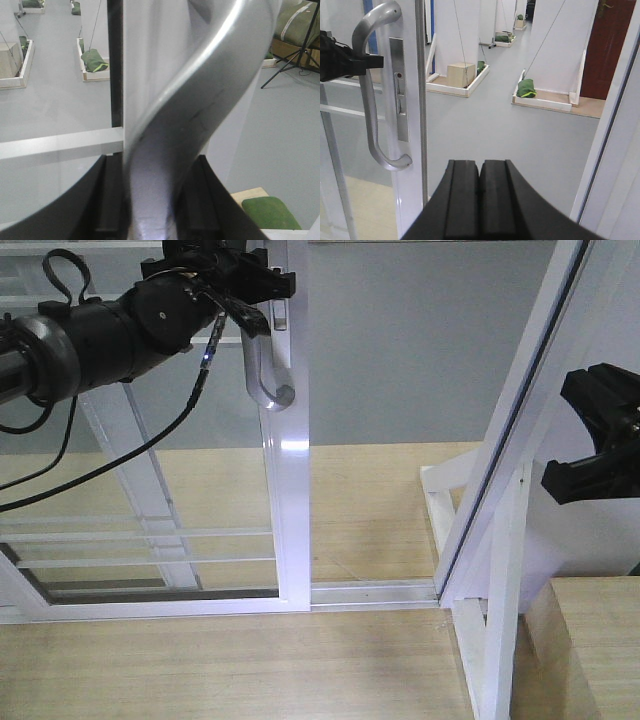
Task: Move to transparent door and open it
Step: 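Reach the left gripper to the silver handle and grasp it, then push the handle with the left gripper, sliding the door farther open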
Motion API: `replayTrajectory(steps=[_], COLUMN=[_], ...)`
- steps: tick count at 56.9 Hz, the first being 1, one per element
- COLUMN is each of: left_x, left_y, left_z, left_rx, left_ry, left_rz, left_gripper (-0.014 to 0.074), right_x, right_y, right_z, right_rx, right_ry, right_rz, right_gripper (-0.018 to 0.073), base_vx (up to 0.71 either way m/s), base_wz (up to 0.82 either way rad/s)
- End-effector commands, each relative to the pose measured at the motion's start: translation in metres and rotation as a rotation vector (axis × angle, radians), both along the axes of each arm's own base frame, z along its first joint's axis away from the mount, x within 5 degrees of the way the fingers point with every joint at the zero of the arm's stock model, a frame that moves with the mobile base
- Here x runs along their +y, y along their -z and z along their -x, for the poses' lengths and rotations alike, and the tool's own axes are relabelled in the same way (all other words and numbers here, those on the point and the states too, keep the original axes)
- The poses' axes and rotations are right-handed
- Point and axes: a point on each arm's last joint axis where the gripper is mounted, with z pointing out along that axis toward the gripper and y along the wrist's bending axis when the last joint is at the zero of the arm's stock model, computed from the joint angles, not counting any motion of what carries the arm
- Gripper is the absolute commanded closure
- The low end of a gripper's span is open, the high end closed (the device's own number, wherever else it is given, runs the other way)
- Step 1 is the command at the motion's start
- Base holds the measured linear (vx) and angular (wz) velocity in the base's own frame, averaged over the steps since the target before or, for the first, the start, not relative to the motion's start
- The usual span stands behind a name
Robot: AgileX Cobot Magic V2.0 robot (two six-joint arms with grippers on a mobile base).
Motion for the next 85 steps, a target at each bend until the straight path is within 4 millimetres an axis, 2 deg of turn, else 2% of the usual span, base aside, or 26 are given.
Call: replayTrajectory(steps=[1, 15, 27, 56, 85], left_x=[0.01, 0.029, 0.059, 0.114, 0.167], left_y=[-0.053, -0.072, -0.09, -0.109, -0.137], left_z=[0.012, 0.016, 0.018, 0.02, 0.036], left_rx=[-0.153, -0.194, -0.212, -0.236, -0.297], left_ry=[-0.032, -0.052, -0.101, -0.209, -0.325], left_rz=[0.041, -0.018, -0.012, -0.015, -0.066], left_gripper=[0.0606, 0.0601, 0.0599, 0.0599, 0.0599], right_x=[-0.004, -0.004, -0.004, -0.004, -0.004], right_y=[-0.017, -0.017, -0.017, -0.017, -0.017], right_z=[0.0, 0.0, 0.0, 0.0, 0.0], right_rx=[-0.096, -0.096, -0.098, -0.1, -0.095], right_ry=[0.04, 0.04, 0.042, 0.044, 0.041], right_rz=[-0.013, -0.014, -0.014, -0.02, -0.019], right_gripper=[0.0564, 0.0564, 0.0564, 0.0564, 0.0564], base_vx=[0.0, 0.0, 0.0, 0.0, 0.0], base_wz=[0.0, 0.0, 0.0, 0.0, 0.0])
